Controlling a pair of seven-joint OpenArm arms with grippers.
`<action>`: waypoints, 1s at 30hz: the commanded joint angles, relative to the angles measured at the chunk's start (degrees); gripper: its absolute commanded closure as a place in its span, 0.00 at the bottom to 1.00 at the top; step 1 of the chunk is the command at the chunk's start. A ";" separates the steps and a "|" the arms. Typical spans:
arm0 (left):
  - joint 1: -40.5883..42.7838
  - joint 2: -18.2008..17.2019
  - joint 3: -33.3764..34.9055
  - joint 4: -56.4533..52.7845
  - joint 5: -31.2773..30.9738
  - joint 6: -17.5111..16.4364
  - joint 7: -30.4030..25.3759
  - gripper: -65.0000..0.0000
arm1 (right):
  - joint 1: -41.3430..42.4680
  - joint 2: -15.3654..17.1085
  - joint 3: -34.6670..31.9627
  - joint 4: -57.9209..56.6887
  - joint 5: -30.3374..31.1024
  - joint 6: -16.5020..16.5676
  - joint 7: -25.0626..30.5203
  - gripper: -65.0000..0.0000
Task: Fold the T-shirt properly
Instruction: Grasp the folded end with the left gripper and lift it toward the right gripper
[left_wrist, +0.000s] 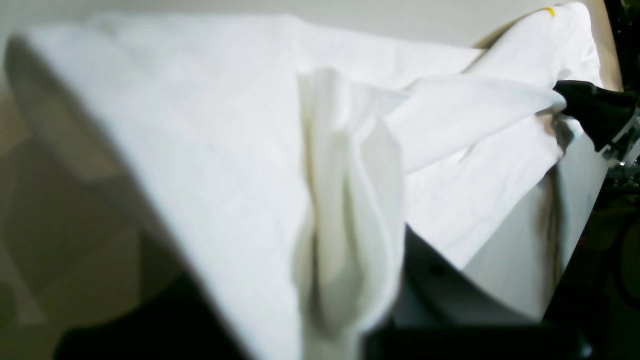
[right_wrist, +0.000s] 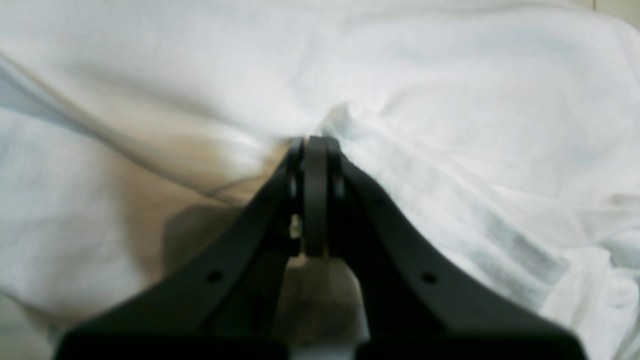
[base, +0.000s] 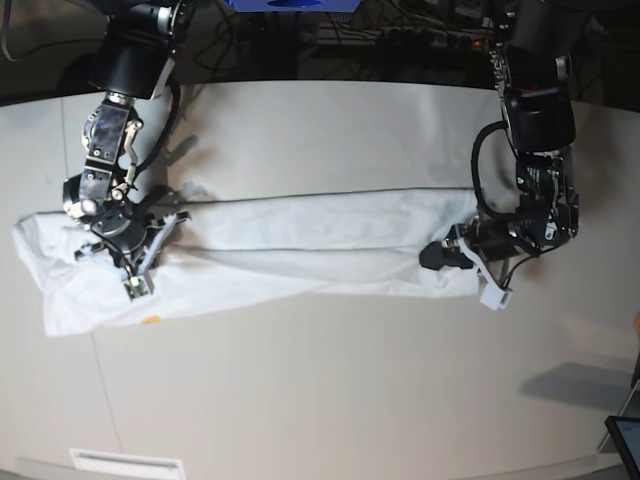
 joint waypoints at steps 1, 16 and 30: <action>-1.30 -1.81 -0.36 0.95 -0.11 0.12 -0.38 1.00 | -0.16 -0.03 -0.20 -0.19 -1.15 0.95 -3.24 1.00; -1.04 -3.39 -0.19 7.80 -0.11 0.12 -0.03 1.00 | -0.42 -0.56 -1.43 -0.19 -1.15 0.95 -3.50 1.00; 2.66 -5.42 -0.54 25.47 -0.46 7.02 2.87 1.00 | -2.00 -0.20 -9.87 7.28 -1.33 0.60 -3.50 1.00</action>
